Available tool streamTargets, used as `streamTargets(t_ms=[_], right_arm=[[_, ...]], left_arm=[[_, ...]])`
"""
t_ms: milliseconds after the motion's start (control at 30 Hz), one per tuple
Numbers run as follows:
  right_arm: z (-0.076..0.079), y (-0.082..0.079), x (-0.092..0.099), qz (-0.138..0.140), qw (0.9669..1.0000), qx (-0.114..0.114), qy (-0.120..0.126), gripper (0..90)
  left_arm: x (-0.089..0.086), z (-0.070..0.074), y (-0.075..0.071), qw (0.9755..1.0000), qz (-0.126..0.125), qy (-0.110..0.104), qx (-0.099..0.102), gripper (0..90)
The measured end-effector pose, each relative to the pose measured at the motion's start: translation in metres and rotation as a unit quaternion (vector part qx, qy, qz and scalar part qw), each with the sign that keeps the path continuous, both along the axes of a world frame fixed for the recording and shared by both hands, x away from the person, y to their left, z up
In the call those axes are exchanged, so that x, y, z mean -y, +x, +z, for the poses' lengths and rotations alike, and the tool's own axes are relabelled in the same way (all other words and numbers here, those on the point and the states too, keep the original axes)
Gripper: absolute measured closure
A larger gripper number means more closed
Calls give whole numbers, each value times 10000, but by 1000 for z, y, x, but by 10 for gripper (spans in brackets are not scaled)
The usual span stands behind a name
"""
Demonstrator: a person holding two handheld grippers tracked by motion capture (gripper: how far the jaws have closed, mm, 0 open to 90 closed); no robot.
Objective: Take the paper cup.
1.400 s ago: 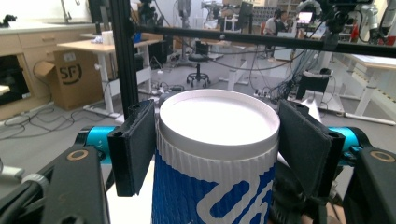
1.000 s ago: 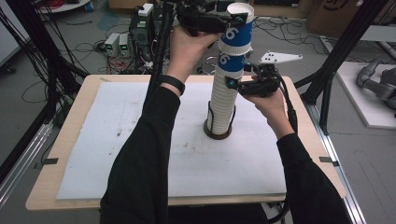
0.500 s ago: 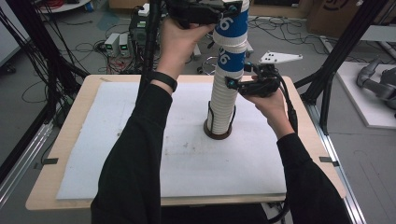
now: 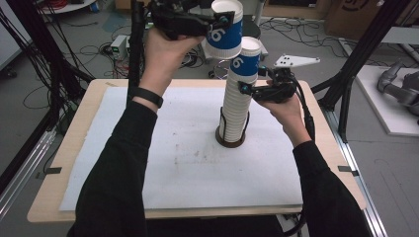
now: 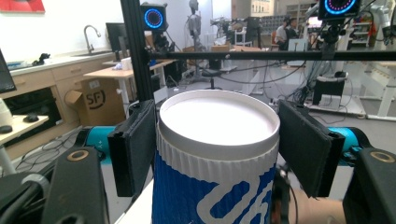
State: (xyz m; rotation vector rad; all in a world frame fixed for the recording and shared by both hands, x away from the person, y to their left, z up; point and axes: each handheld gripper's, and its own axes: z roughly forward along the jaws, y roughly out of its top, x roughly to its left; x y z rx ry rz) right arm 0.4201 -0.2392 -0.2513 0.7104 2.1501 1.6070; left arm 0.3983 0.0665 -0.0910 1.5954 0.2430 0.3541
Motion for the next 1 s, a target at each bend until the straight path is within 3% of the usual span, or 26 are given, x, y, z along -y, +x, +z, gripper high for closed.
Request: streamTargets(t_ms=[500, 1000], right_arm=[[0, -1, 0, -25, 10000, -22, -23, 138], [0, -2, -1, -38, 10000, -46, -73, 137]], left_arm=[[-31, -35, -29, 9990, 101, 403, -154, 306], [-51, -97, -48, 9984, -7, 323, -465, 305]])
